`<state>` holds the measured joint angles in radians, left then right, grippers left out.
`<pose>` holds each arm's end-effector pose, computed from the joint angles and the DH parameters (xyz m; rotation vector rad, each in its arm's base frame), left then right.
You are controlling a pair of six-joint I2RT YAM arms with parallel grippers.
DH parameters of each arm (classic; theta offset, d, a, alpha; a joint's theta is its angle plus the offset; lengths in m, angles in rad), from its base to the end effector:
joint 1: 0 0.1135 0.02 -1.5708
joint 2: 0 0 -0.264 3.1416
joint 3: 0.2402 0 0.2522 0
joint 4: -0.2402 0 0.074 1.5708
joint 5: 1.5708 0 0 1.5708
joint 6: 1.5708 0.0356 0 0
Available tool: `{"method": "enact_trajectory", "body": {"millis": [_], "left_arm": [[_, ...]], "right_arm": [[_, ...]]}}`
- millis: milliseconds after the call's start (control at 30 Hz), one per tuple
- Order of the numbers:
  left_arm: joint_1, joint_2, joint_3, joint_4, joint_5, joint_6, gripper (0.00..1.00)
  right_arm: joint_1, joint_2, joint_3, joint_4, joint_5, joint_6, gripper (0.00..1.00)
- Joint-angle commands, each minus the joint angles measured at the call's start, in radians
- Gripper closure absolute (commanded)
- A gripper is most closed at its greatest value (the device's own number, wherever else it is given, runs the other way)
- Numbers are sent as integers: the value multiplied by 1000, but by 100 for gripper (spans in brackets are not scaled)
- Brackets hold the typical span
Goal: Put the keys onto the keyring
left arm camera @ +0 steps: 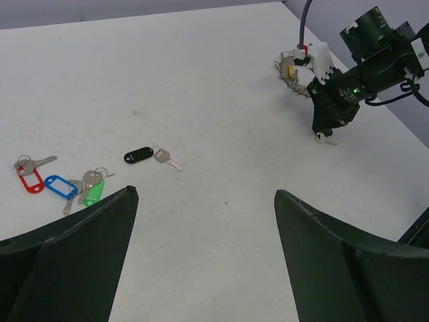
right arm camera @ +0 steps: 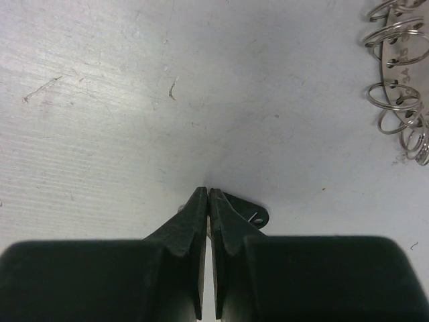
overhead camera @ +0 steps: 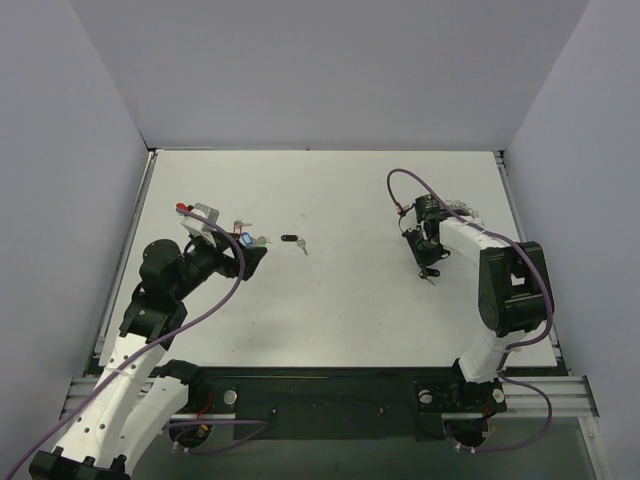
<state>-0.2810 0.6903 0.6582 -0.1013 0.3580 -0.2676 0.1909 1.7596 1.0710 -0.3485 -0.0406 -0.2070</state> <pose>0.1595 -0.0590 0.3194 0.2847 1.7241 -0.7096 0.3459 0.0683 0.1691 -0.5295 2.5529 0.0472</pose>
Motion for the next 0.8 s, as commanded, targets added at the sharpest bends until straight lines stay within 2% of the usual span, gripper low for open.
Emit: {"method": "enact_trajectory", "body": {"millis": [0,267,467,667,767], "left_arm": [[-3,-5,23,37,18,13,7],[-3,-5,21,37,18,14,7],[-3,-5,23,37,18,13,7],[-3,-6,21,35,18,13,7],[-3,-6,21,35,18,14,7]], "right_arm": [[5,-80,-65,117,28,-5,100],[5,-110,-126,169,-7,-6,100],[-7,-127,-129,148,-38,17,100],[-39,-126,-72,74,-90,50,82],[-51,-150,-49,51,-114,61,67]]}}
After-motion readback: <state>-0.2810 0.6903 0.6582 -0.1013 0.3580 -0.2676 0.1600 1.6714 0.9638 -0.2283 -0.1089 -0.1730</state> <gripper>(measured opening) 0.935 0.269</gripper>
